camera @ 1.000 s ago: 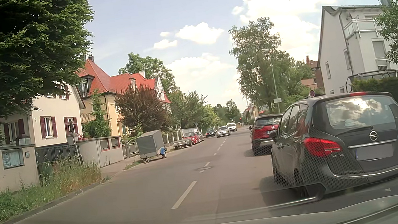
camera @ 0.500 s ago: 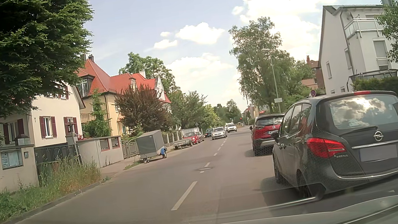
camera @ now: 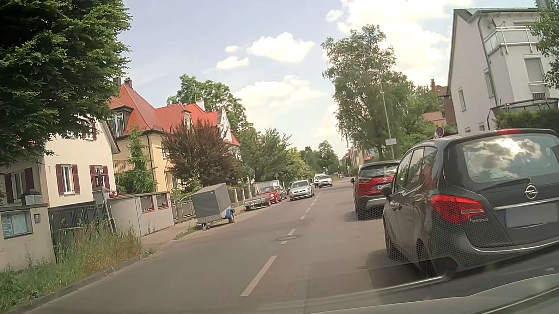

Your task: Follow the waypoints while adhering to traffic rules and regulations

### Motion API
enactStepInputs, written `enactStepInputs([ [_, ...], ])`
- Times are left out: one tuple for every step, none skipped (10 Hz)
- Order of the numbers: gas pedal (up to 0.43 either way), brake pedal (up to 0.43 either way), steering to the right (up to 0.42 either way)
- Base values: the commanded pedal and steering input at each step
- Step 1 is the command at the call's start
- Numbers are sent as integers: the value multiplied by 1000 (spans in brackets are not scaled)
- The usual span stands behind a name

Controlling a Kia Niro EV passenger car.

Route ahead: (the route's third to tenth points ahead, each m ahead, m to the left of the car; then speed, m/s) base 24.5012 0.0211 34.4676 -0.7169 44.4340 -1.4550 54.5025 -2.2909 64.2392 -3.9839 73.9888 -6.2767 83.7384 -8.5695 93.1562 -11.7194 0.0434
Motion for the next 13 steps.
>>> enactStepInputs([
  [0,226,-41],
  [0,232,-41],
  [0,232,-41],
  [0,232,-41],
  [0,232,-41],
  [0,232,-41],
  [0,232,-41],
  [0,232,-42],
  [0,232,-41],
  [0,232,-41],
  [0,232,-41],
  [0,232,-41],
  [0,232,-41],
])
